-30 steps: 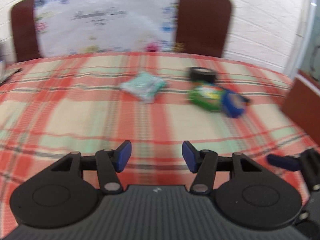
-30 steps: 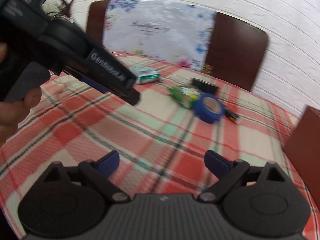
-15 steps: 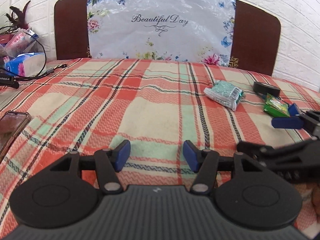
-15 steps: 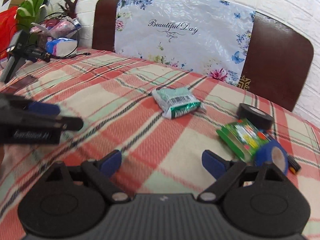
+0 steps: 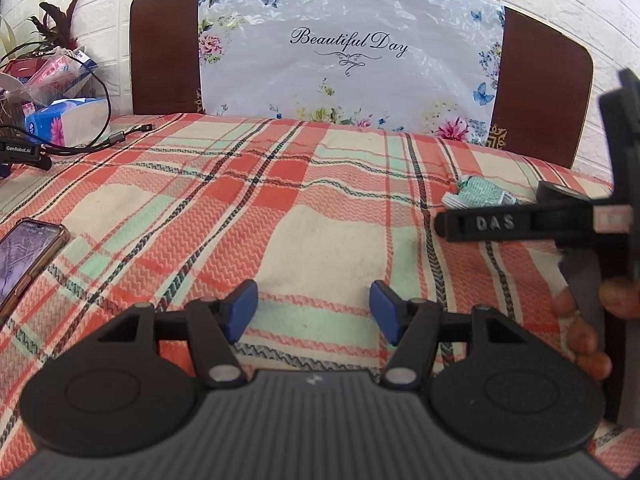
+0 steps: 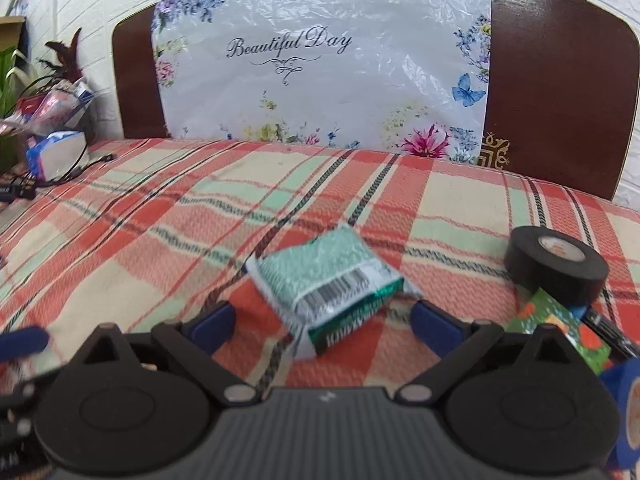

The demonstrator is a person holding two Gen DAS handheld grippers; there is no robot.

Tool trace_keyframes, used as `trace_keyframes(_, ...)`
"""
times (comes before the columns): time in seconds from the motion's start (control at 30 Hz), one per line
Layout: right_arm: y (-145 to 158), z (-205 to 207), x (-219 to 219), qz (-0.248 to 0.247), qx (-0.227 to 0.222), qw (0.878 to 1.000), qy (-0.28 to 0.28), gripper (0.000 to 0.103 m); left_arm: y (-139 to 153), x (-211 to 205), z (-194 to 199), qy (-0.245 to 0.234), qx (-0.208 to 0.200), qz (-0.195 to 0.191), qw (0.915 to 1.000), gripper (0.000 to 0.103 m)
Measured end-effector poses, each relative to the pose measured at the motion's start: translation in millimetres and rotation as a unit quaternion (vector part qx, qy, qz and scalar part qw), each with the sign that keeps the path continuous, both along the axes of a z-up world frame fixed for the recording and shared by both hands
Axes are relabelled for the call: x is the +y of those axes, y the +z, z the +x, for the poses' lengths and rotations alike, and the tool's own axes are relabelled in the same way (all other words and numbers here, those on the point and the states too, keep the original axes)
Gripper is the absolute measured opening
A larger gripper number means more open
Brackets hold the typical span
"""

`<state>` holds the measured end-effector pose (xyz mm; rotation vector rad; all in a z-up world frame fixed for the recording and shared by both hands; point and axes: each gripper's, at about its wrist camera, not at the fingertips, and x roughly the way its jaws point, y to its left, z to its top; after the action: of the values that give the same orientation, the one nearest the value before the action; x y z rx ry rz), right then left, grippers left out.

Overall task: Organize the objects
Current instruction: 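Grasp the flat green gum packet with the right tool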

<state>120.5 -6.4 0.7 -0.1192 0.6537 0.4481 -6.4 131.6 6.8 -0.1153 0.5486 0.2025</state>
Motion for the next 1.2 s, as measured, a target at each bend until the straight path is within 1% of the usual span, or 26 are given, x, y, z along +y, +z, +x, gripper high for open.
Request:
trace_keyframes(0.03, 0, 4, 1, 0.002, 0.001, 1.0, -0.003, 0.101, 0, 0, 0, 0.001, 0.0, 0.0, 1.0, 0.064)
trace_keyframes(0.1, -1, 11, 4, 0.005, 0.0, 1.0, -0.006, 0.101, 0, 0, 0, 0.0, 0.0, 0.0, 1.0, 0.064)
trace_keyframes(0.13, -1, 13, 4, 0.006, -0.001, 1.0, -0.007, 0.098, 0, 0, 0, 0.0, 0.0, 0.0, 1.0, 0.064)
trace_keyframes(0.17, -1, 13, 5, 0.007, -0.004, 1.0, -0.005, 0.089, 0, 0, 0, 0.0, 0.0, 0.0, 1.0, 0.064)
trace_keyframes(0.2, -1, 12, 5, 0.009, -0.008, 1.0, 0.0, 0.084, 0, 0, 0, 0.0, 0.0, 0.0, 1.0, 0.064)
trace_keyframes(0.27, 0, 9, 5, 0.009, -0.017, 1.0, 0.008, 0.063, 0, 0, 1, 0.0, 0.0, 0.0, 1.0, 0.064)
trace_keyframes(0.33, 1, 6, 8, 0.005, -0.022, 1.0, 0.015, 0.056, 0, 0, 1, 0.0, 0.0, 0.001, 1.0, 0.064)
trace_keyframes(0.37, 2, 4, 9, 0.001, -0.024, 1.0, 0.016, 0.054, 0, 0, 1, 0.0, 0.0, 0.001, 1.0, 0.064)
trace_keyframes(0.5, 3, -7, 7, -0.008, -0.029, 0.999, 0.022, 0.053, 0, 0, 1, 0.0, 0.001, 0.001, 1.0, 0.065)
trace_keyframes(0.63, 3, -29, -4, -0.008, -0.022, 0.999, 0.037, 0.053, 0, -1, 1, 0.0, 0.001, 0.001, 1.0, 0.065)
trace_keyframes(0.93, 6, -112, -51, -0.022, -0.017, 0.996, 0.081, 0.053, 0, 0, 1, 0.0, 0.001, 0.003, 1.0, 0.065)
trace_keyframes(1.1, 7, -155, -85, -0.02, -0.014, 0.997, 0.071, 0.053, 1, 0, 1, 0.002, 0.004, 0.012, 0.9999, 0.067)
trace_keyframes(1.2, 9, -175, -97, -0.023, -0.018, 0.998, 0.062, 0.055, 1, -1, 1, 0.003, 0.006, 0.015, 0.9999, 0.069)
